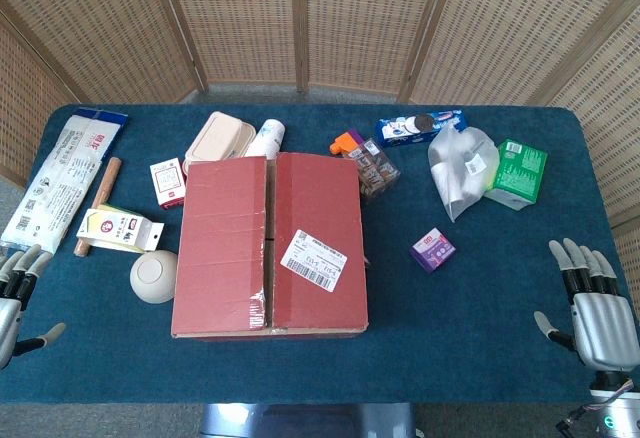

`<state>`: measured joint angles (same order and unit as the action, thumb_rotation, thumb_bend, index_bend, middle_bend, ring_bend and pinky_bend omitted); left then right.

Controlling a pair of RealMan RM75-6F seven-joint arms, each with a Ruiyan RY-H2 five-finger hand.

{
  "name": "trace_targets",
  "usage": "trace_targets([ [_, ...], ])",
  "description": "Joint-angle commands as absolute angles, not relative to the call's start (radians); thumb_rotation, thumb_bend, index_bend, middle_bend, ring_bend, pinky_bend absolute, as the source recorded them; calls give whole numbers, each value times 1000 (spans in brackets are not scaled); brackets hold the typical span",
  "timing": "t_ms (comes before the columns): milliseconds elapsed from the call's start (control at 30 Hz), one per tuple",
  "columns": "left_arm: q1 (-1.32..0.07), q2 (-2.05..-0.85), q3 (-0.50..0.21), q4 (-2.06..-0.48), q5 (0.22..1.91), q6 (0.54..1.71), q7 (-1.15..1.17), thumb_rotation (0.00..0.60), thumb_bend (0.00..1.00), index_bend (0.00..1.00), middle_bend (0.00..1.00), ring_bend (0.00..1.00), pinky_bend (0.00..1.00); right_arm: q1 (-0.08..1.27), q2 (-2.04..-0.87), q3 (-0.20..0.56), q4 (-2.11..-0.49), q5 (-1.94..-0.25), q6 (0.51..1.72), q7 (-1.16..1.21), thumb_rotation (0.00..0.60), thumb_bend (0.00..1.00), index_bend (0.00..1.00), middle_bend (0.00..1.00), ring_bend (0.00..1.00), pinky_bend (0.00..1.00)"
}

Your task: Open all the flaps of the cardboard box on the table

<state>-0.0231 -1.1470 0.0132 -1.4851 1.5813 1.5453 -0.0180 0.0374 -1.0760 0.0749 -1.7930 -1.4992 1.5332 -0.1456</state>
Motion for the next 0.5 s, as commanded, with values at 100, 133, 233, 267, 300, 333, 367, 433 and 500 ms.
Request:
trace_targets([
  [100,-26,-1158,11,-1473,1577,1542,-4,600,96,70,0,0,0,36,-1073,74,-1795,-1501,1534,-141,600,214,0,0,0,0],
  [133,-26,-1162,11,-1470,1576,1541,0,600,96,70,0,0,0,36,-1073,73,-1795,-1503,1534,-140,600,215,0,0,0,0],
  [233,-27,-1171,10,-1460,1577,1542,6,600,96,69,0,0,0,37,-1072,69,-1797,-1512,1533,-138,600,214,0,0,0,0],
  [267,-28,-1174,9,-1456,1578,1543,8,600,96,69,0,0,0,37,-1072,68,-1797,-1515,1533,-138,600,214,0,0,0,0],
  [300,-28,-1178,8,-1451,1581,1546,11,600,97,69,0,0,0,37,-1072,66,-1797,-1522,1534,-139,600,214,0,0,0,0],
  [333,-29,-1181,8,-1448,1583,1548,11,600,97,68,0,0,0,37,-1071,65,-1797,-1526,1535,-137,600,214,0,0,0,0],
  [367,-29,-1184,7,-1443,1586,1552,10,600,97,68,0,0,0,37,-1070,64,-1800,-1535,1539,-133,600,215,0,0,0,0],
  [433,-30,-1189,6,-1437,1590,1556,5,600,96,68,0,0,0,36,-1068,62,-1808,-1548,1545,-124,600,215,0,0,0,0],
  [500,-31,-1194,6,-1432,1597,1562,2,600,95,68,0,0,0,37,-1066,60,-1818,-1560,1547,-114,600,215,0,0,0,0],
])
